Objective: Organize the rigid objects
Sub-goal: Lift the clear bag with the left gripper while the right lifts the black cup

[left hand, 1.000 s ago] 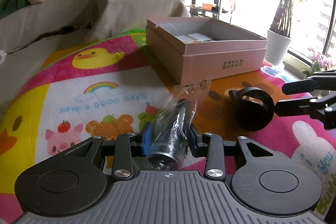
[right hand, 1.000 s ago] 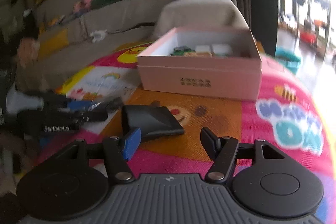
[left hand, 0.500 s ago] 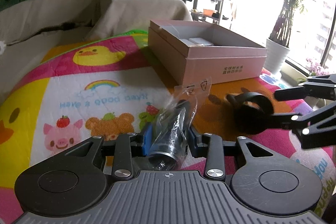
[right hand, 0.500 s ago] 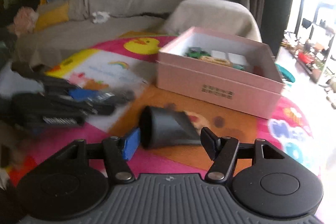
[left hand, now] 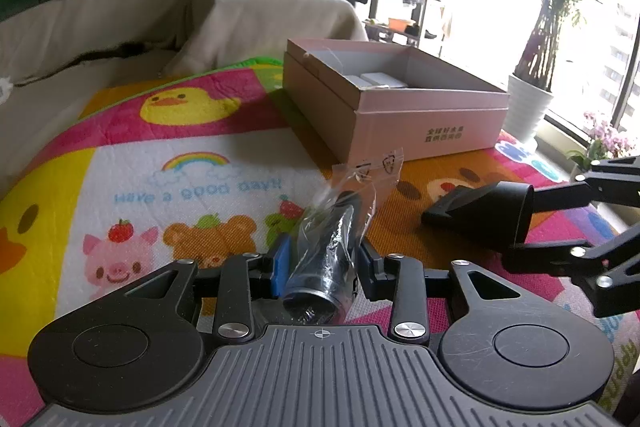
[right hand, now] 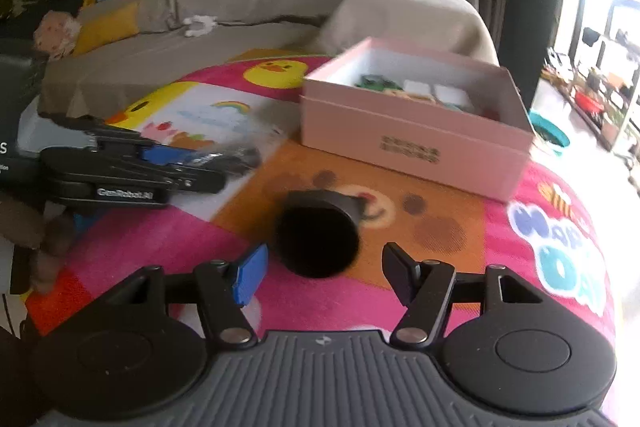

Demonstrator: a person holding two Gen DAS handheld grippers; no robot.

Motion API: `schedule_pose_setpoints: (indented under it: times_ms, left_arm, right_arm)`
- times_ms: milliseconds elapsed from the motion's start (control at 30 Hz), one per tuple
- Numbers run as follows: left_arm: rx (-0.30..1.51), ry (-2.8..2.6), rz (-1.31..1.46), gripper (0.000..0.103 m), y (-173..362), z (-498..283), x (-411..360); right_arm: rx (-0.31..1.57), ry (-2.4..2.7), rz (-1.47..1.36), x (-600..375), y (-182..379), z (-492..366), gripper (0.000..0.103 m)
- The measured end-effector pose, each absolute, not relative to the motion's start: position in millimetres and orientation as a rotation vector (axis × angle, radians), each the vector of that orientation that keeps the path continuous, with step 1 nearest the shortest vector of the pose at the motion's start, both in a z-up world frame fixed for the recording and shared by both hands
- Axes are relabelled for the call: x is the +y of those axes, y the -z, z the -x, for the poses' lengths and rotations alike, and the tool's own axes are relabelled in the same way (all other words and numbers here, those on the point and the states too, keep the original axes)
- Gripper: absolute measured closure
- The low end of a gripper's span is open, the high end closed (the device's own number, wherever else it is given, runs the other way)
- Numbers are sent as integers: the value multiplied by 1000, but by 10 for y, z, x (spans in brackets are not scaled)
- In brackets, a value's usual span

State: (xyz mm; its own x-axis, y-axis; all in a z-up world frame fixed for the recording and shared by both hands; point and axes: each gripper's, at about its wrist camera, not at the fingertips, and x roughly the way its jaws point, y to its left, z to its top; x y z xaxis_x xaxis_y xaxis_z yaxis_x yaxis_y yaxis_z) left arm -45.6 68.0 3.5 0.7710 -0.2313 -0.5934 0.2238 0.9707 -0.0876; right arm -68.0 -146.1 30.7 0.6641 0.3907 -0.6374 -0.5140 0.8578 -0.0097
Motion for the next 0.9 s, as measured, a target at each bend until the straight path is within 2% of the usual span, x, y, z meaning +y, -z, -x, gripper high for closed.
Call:
schedule_pose_setpoints:
  times_ms: [300, 367, 400, 633, 900]
  left_arm:
    - [645, 241, 9, 65, -36, 457, 666]
    - [645, 241, 8, 65, -35, 458, 666]
    - [645, 241, 7, 65, -35, 458, 665]
    - [641, 201, -64, 65, -40, 515, 558]
    - [708, 296, -76, 78, -204, 696, 356]
  right_arm:
    - [692, -444, 170, -1137, -255, 417, 36]
    - [695, -421, 178, -1127, -233, 386, 41]
    - [692, -415, 175, -1156, -236, 386, 52]
    - [638, -440, 163, -1547, -453, 595, 52]
    - [526, -347, 143, -2086, -666, 803, 52]
